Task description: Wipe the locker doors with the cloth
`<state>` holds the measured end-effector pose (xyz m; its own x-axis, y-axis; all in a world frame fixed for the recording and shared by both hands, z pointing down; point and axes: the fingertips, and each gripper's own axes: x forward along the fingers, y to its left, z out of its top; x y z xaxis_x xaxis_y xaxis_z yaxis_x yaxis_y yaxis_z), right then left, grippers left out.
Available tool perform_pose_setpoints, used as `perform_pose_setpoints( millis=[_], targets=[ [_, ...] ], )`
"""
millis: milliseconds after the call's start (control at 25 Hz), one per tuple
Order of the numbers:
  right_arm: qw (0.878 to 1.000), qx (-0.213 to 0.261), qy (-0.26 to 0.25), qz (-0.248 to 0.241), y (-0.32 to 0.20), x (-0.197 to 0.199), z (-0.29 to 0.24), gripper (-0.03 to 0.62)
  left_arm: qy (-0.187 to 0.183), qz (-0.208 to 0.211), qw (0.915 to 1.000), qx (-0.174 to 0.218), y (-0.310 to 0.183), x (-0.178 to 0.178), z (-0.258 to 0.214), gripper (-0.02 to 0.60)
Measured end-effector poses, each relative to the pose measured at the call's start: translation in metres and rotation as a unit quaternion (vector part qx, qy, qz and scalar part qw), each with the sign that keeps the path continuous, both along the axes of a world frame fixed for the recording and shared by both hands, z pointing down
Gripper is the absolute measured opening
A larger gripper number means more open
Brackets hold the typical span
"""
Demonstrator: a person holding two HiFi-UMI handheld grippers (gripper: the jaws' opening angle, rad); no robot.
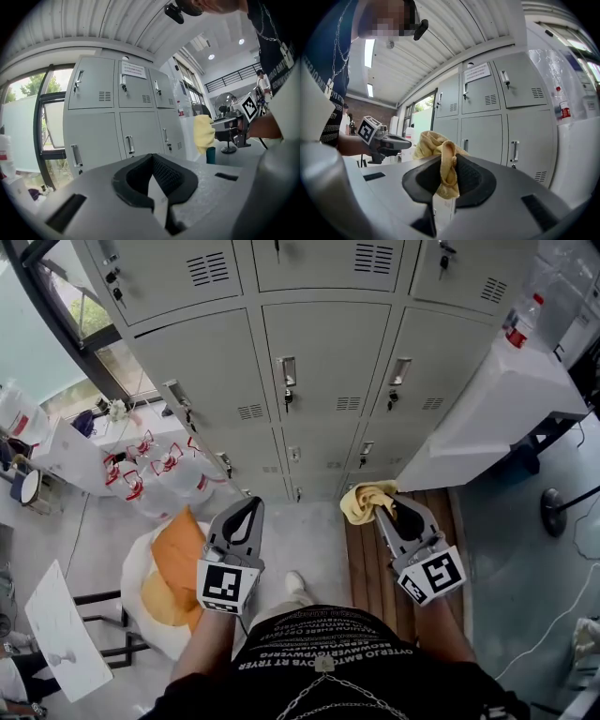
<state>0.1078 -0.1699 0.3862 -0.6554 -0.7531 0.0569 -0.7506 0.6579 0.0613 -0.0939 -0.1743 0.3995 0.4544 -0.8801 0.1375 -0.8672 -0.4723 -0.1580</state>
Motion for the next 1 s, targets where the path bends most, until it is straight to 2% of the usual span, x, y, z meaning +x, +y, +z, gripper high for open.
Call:
perform_pose_setpoints(
  millis=[240,440,600,1000],
  targets=[
    [1.0,0.0,0.002,0.003,-0.028,-0.012,-0.001,0.055,-0.002,0.008,1.0,0.005,-0.028,-0.007,0.0,0.005],
    [1.0,-0.002,0.004,0.011,-0.045,-0.023,-0.002,0.054,-0.026,0.023,0.9992,0.019,-0.046,-0.015,0.0,0.005],
    [1.0,0.0,0.008,0.018,-0.058,-0.033,-0.004,0.054,-0.024,0.034,0.9988,0.026,-0.064,-0.024,-0.001,0.005],
    [1.0,0.005,0.015,0.022,-0.09,-0.074,-0.011,0.055,0.003,0.05,0.9987,0.01,-0.097,-0.057,0.006,0.005]
  ],
)
